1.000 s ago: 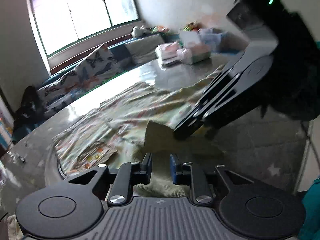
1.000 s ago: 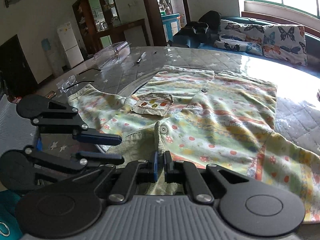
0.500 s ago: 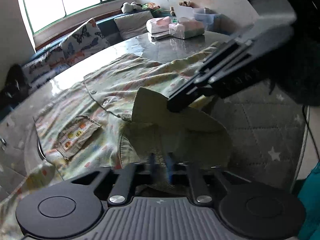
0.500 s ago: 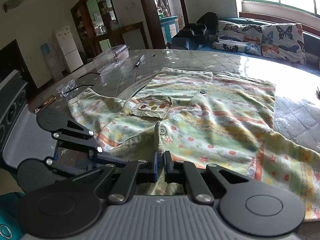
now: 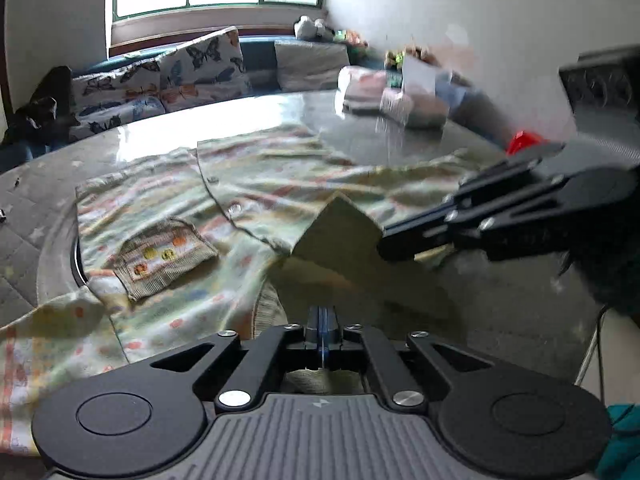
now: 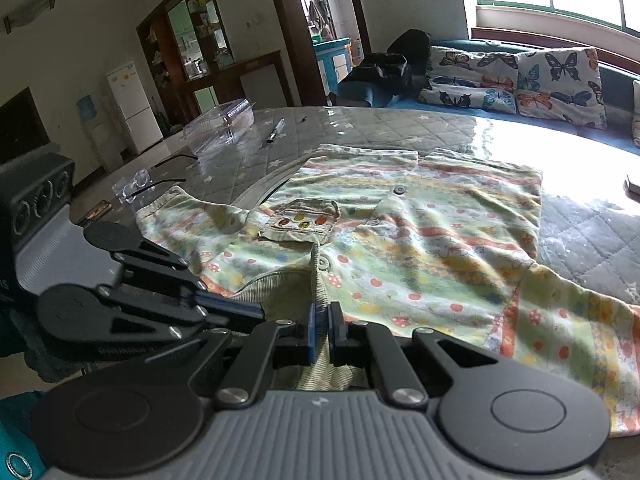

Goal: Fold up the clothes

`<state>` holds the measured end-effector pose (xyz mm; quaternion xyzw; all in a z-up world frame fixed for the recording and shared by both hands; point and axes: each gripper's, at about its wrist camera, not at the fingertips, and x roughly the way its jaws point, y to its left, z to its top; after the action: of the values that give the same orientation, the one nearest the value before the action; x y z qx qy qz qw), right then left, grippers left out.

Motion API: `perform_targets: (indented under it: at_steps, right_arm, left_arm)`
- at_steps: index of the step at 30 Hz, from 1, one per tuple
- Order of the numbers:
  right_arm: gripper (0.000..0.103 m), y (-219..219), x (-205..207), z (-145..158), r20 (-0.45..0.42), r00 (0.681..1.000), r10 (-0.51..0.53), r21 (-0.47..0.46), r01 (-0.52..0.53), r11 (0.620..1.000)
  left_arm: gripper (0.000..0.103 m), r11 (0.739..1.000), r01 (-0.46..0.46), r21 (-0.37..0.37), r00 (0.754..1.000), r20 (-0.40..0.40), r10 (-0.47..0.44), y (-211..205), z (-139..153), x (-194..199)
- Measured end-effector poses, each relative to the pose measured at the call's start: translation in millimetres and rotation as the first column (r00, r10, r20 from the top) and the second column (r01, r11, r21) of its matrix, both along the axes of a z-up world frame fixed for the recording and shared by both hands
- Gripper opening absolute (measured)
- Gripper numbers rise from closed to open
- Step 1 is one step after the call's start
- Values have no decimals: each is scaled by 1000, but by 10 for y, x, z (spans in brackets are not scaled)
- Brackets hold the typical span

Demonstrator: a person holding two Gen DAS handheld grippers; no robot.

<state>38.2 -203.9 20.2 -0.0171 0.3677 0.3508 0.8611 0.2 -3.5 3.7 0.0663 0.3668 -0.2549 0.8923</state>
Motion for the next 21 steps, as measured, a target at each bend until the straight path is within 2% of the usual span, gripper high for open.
perform_targets:
  at_steps: [2,5,9,14,16,18,21]
  right_arm:
    - [5,2,5,-10,-3,1000,-3,2,3,1000]
    - [5,-3,10,-18,-5,1000,-5,2,5,1000]
    - [5,-11,18,-22,-7,1000,-6,3,6,1000]
    - [5,-2,14,-29,-5,1000,-3,8,3,1000]
    - [5,-5,19,-33,-6,1000,-6,10,6,1000]
    - [5,-12,22,-32,-5,1000,-10,12,10,1000]
    - [5,-32,12,-17,-2,1000,-18,18,18,1000]
  left_arm:
    - [5,999,2,36,1000,20,-3,-41,-32,-6]
    - [16,997,9,76,999,38,-12,-102,-73,-10]
    - [21,995,22,95,999,31,-25,-129,-147,11]
    - [21,993,29,114,999,36,-33,-161,-161,38]
    - [11,992,32,122,999,38,-37,-174,-166,49]
    - [6,996,13,83,1000,17,-14,-128,-148,99]
    - [5,999,-2,-52,1000,-14,1,-5,-51,119]
